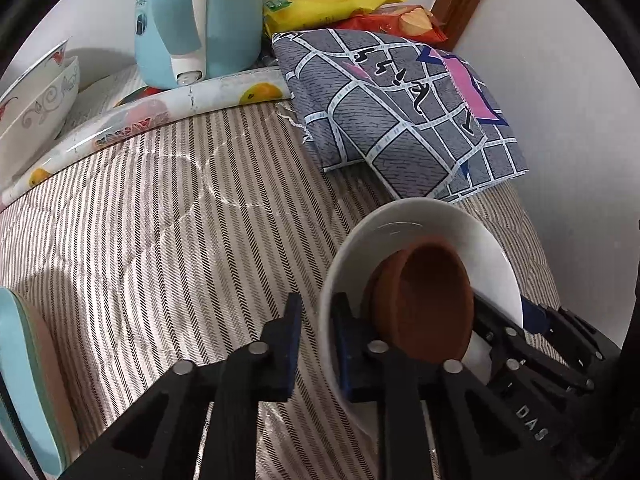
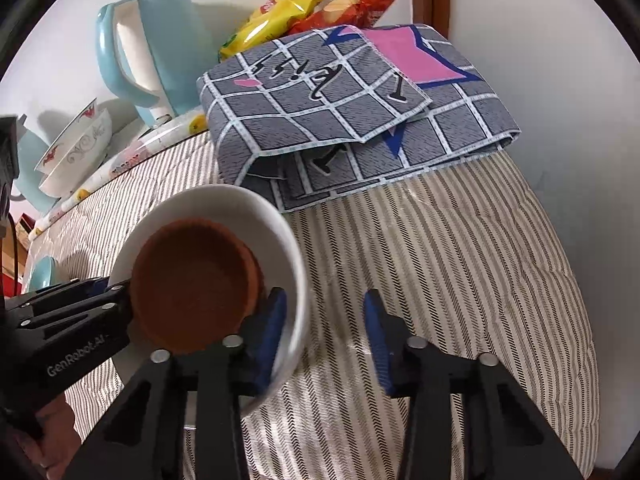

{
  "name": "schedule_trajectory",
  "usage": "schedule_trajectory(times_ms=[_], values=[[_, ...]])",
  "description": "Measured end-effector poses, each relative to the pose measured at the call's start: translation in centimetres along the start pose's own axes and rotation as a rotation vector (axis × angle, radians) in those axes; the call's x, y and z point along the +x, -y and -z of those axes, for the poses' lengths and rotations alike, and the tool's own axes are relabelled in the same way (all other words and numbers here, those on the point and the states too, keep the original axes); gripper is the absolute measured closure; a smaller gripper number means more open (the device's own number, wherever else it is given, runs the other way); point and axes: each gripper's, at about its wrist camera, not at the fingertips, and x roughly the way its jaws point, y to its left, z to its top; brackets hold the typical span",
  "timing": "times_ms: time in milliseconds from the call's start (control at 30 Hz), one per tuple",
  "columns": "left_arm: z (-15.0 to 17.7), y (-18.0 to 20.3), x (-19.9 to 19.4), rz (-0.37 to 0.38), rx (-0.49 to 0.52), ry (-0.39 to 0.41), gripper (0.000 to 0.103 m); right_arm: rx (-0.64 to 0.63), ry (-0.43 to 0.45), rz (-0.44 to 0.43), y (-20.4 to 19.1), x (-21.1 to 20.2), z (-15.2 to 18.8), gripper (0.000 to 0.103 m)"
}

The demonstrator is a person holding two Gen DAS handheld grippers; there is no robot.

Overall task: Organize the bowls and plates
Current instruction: 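Lift the white bowl with both grippers and carry it toward the teal plates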

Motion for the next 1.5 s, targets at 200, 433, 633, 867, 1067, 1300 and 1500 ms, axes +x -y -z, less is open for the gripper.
schedule_trajectory(times_ms=[200, 433, 633, 867, 1067, 1300, 1500], values=[[-0.2, 0.7, 0.1, -0.022, 0.011, 0.01, 0.094, -0.023, 0.003, -0.007, -1.1, -0.1, 0.1, 0.089], [-0.1, 0.7, 0.0, -0.017, 0.015, 0.014, 0.095, -0.015, 0.014, 0.018, -1.3, -0.2, 0.3, 0.089], [0.1, 0.7, 0.0, -0.002, 0.018, 0.009, 0.095, 0.001, 0.018, 0.014, -1.1, -0.5, 0.4, 0.09], [0.6, 0.9, -0.3, 0.011, 0.024, 0.003, 0.095, 0.022, 0.016, 0.016, -0.9, -1.0, 1.0, 0.09], [1.1, 0.9, -1.1, 0.018, 0.03, 0.007, 0.095, 0.028, 0.021, 0.021, -0.9, -1.8, 1.5, 0.09], [1.7, 0.6, -3.1, 0.026, 0.035, 0.023, 0.095, 0.035, 0.036, 0.018, -1.4, -3.5, 2.1, 0.09], [2.3, 0.0, -5.4, 0.03, 0.035, 0.049, 0.095, 0.025, 0.062, 0.017, -2.6, -5.6, 2.3, 0.09]])
